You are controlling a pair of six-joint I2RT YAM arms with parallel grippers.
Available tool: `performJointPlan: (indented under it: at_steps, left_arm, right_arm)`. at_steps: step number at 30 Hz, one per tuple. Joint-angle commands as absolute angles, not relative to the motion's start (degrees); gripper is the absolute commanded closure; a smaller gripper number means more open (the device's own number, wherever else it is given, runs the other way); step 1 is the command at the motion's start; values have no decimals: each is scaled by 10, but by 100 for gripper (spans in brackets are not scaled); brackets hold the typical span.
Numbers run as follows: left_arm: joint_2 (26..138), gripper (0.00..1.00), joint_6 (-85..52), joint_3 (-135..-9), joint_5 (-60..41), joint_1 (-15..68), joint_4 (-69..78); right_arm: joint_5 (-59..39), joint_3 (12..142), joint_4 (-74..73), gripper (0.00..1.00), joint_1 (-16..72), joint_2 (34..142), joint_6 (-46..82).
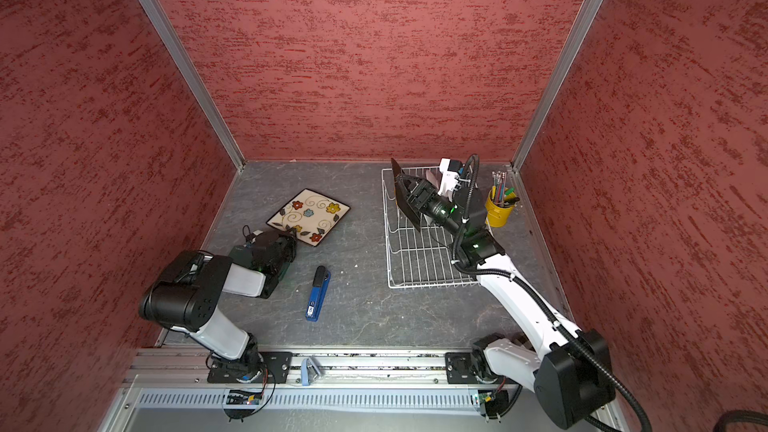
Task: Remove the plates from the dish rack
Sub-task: 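Lower the flowered plate flat onto the table with the left gripper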
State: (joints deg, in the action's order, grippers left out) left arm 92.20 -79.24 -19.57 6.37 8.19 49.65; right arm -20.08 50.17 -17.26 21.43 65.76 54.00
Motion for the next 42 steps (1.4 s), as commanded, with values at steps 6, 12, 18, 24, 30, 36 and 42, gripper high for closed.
performJointPlan:
  at_steps: [6,12,18,24,30,36,42]
  left_arm:
    - [874,100,-826,-240,132,92,518]
    - [874,100,-855,-247,168,106,480]
    - [866,100,-871,-258,220,126,437]
    - [870,100,-898,-277,252,142,385]
    - [897,100,-922,-296,259,155,380]
    - [941,97,-940,-311,234,154,415]
    - [976,87,-941,-328,224,160,433]
  right_arm:
    - [-193,495,-183,14,208,650,539]
    - [-196,497,-181,14,207,653,538]
    - [-195,492,-180,14,205,652,539]
    - [-192,487,-183,14,203,649,539]
    - [-193,484,-184,14,202,650,540]
    - [-192,483,-179,14,199,647,538]
    - [-194,482,-180,14,195,649,537]
